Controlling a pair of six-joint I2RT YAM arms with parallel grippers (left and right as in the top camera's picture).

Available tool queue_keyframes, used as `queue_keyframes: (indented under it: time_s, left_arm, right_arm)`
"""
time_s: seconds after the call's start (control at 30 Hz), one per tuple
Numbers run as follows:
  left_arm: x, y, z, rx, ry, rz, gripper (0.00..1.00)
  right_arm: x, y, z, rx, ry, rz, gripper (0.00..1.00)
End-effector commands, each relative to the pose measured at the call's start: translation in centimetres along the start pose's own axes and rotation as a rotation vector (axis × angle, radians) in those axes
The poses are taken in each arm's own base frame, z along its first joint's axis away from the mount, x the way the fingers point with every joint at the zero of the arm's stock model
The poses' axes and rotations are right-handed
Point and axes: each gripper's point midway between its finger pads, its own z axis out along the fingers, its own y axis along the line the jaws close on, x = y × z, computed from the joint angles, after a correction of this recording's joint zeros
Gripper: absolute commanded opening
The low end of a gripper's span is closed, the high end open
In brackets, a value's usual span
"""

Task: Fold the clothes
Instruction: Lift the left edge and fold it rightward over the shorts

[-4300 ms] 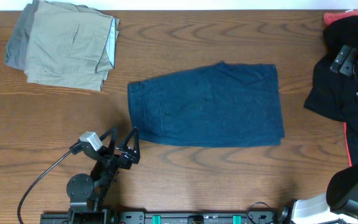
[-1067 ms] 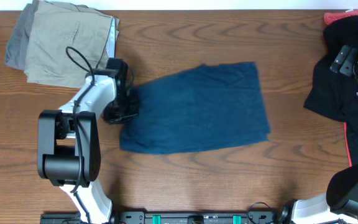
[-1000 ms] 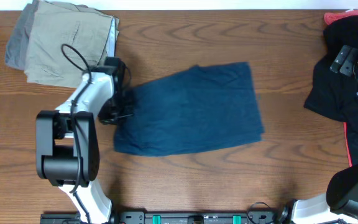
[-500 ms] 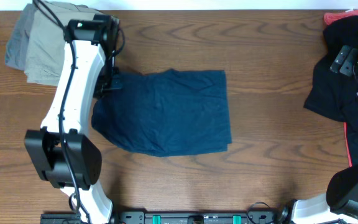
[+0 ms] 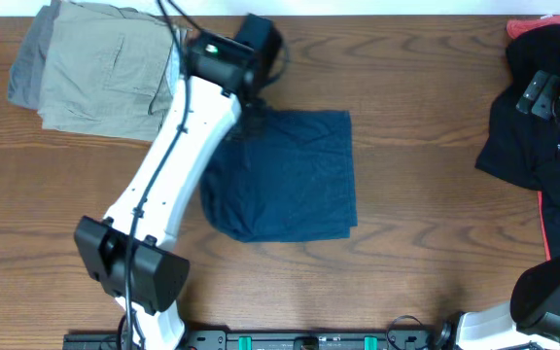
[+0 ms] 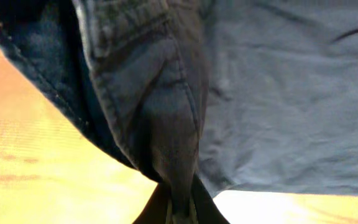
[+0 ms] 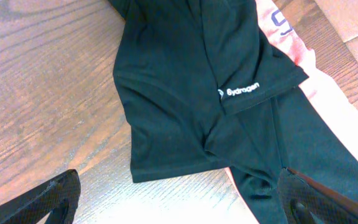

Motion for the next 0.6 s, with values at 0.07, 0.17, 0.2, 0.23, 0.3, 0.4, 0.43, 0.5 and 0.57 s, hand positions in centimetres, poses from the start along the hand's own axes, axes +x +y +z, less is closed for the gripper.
queue_keyframes:
  time_s: [0.07, 0.17, 0.2, 0.23, 0.3, 0.4, 0.43, 0.5, 0.57]
  left_arm:
    - [-0.5, -4.3, -0.8, 0.111, -0.055, 0.013, 0.06]
    - [-0.4, -5.9, 0.4, 0.121, -0.052, 0.007, 0.06]
    - [-0.3, -6.4, 0.9, 0.12, -0.044, 0.012, 0.06]
    - [-0.2, -6.8, 1.5, 0.118, -0.035, 0.013, 0.06]
    - [0.2, -7.4, 2.5, 0.11, -0.013, -0.012, 0.06]
    - [0.7, -8.8, 3.6, 0.118, 0.013, -0.004, 0.06]
    - [0.9, -9.4, 3.9, 0.128, 0.022, 0.005, 0.06]
    - [1.1, -10.7, 4.2, 0.153, 0.031, 0.022, 0.06]
    - [1.3, -11.7, 4.3, 0.167, 0.028, 0.033, 0.06]
  right_arm:
    - [-0.5, -0.1, -0.5, 0.001, -0.018, 0.016, 0.99]
    - [-0.5, -0.1, -0.5, 0.001, -0.018, 0.016, 0.99]
    - [-0.5, -0.1, -0.5, 0.001, -0.018, 0.016, 0.99]
    - [-0.5, -0.1, -0.5, 0.001, -0.018, 0.016, 0.99]
    - [-0.5, -0.1, -0.5, 0.001, -0.018, 0.016, 0.99]
    - [-0.5, -0.1, -0.5, 0.001, -0.018, 0.016, 0.99]
    - [-0.5, -0.1, -0.5, 0.001, -0.018, 0.016, 0.99]
    - [-0.5, -0.1, -0.5, 0.001, -0.018, 0.016, 0.99]
    - [-0.5, -0.1, -0.5, 0.001, -0.018, 0.016, 0.99]
